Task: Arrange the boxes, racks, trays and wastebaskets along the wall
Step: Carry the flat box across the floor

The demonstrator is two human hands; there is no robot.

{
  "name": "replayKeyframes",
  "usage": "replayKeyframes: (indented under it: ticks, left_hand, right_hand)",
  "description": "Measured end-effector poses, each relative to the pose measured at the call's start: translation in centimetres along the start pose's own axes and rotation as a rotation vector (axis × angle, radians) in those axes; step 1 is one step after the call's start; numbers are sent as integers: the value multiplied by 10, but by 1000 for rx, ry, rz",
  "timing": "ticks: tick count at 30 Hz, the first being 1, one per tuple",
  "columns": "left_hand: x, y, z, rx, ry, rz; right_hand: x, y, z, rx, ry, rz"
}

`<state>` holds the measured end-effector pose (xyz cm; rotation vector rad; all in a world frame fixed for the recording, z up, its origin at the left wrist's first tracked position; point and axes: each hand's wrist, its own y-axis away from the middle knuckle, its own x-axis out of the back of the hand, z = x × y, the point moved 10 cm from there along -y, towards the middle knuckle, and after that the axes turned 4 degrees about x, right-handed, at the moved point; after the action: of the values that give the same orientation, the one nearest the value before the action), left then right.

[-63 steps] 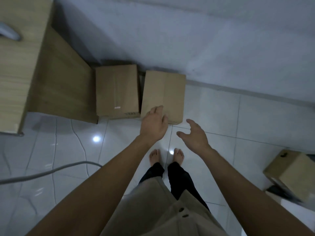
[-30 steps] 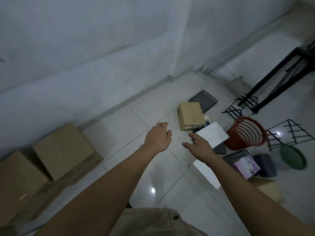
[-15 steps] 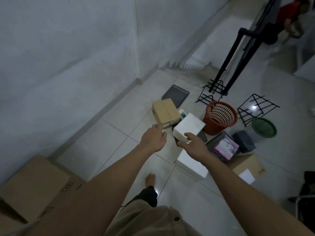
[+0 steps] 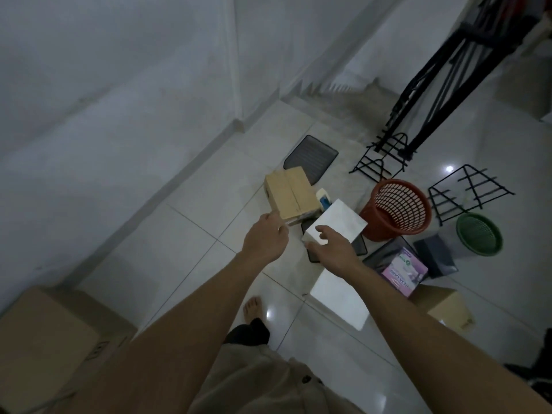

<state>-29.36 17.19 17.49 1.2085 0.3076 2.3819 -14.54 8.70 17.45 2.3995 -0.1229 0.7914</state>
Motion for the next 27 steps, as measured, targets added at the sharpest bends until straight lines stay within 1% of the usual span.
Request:
replayKeyframes:
  ticks: [7,15,19,21,24,27]
  left_hand:
    - [8,-83,-6,74,42,-50]
    - [-17,-166,8,146,71,-111]
    - [-37,-224,13,196,102,-123]
    - [-51,-259,13,218,112,-125]
    - [-72,-311,4,264,129,-101]
    - [-98,-360,-16,312,149,-81]
  right_hand:
    - [13,-75,-9,-41,-42,18]
    - [37,-170,7,-105,-54,-16]
    - [47,-237,19,-148,-82,-84]
    - [51,-277,26,-149,-86,-92]
    - [49,-337,45,-142,-53,-113]
    - [37,-399,75,-192,-42,-144]
